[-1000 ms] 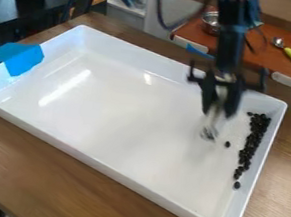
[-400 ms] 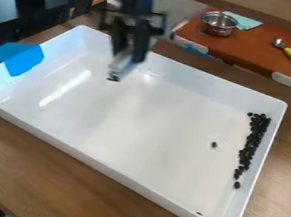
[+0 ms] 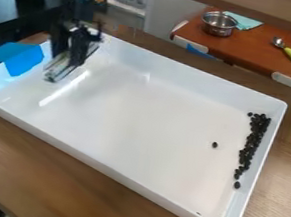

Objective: Sweep into pile

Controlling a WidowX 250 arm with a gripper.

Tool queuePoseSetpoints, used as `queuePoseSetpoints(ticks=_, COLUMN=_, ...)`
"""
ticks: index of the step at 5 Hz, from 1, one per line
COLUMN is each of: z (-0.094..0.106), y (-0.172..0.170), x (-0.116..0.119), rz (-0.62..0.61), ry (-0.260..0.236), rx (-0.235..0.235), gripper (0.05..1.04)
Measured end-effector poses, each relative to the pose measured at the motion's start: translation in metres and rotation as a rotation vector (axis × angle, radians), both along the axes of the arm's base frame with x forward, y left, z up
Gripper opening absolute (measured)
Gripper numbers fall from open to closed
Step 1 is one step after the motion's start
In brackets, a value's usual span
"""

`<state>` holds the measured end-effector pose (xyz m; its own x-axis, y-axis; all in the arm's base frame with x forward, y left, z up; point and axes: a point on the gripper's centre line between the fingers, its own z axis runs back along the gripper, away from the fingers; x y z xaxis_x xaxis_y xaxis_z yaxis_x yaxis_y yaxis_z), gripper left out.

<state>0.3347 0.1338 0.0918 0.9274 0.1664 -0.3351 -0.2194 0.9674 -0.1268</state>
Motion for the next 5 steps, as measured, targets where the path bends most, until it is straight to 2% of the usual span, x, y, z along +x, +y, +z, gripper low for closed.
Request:
queuePoseSetpoints(ticks=1, z=-0.022, y=0.009, x=-0.006, rz=-0.048, ry=-0.012, rx=0.045, gripper=0.446)
queuePoseSetpoints(ticks=2, z=-0.030, y=0.016, x=-0.012, rz=-0.074, ry=-0.071, rx=0.038, gripper=0.756)
queuePoseSetpoints(ticks=3, z=-0.023, y=0.014, x=-0.016, rz=-0.067, ry=-0.078, rx=-0.005, gripper=0.989)
queuePoseSetpoints(ticks=4, z=0.008, y=0.009, x=-0.017, rz=-0.084, ry=-0.159, rx=-0.058, gripper=1.005)
queuePoseSetpoints(ticks=5, z=0.076, y=0.010, x=-0.025, rz=-0.115, ry=-0.391, rx=0.036, gripper=1.000)
